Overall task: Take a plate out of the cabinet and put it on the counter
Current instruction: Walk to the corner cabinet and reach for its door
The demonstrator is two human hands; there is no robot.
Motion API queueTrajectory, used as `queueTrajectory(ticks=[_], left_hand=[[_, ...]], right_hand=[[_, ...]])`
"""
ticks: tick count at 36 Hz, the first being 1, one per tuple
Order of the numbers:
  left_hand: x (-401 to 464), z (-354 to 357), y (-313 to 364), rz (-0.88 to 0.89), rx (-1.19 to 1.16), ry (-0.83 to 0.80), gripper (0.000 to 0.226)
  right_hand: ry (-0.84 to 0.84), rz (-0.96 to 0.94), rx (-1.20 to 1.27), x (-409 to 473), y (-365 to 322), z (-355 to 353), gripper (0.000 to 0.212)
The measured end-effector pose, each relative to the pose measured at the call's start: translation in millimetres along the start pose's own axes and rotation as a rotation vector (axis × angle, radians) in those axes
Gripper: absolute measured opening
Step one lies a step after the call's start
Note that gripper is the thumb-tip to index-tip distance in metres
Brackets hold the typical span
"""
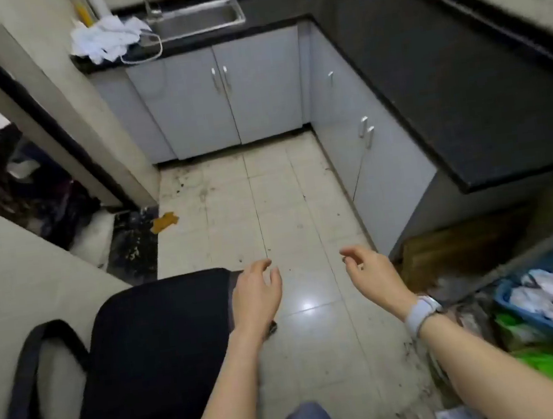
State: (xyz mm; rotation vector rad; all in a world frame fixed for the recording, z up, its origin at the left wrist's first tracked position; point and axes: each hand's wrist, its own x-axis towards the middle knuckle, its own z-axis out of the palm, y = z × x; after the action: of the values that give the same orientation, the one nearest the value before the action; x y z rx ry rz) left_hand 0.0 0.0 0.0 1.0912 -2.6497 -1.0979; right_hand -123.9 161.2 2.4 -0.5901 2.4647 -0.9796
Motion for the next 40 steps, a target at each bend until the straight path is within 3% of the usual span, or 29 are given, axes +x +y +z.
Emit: queueTrajectory(ticks=[7, 12, 21, 29, 34, 40], left_hand=[[16, 25, -39, -0.112, 0.080, -0.081, 0.038], [72, 35, -46, -0.190, 0.059, -0.099, 0.037], [242, 12, -36, -0.217, -0.011, -0.175, 0.036], [418, -23, -6, -0.142, 0.097, -0.250, 0.036], [459, -21, 14, -0.133, 0.076, -0.255, 0.035], [564, -7, 33, -0.206, 0.020, -0.306, 0.033]], right_hand=[[-0.165, 0.094, -0.067, 15, 39, 19, 0.029], [-0.210, 0.123, -0.060, 75, 38, 21, 0.031], [-0.269, 0.170, -0.102, 248, -12, 22, 0.032], [-0.261, 0.237, -0.089, 395, -57, 2, 0.033], [-0.259, 0.284, -0.090, 429, -56, -6, 0.033], [-0.252, 0.315, -0.053, 545, -51, -9, 0.032]])
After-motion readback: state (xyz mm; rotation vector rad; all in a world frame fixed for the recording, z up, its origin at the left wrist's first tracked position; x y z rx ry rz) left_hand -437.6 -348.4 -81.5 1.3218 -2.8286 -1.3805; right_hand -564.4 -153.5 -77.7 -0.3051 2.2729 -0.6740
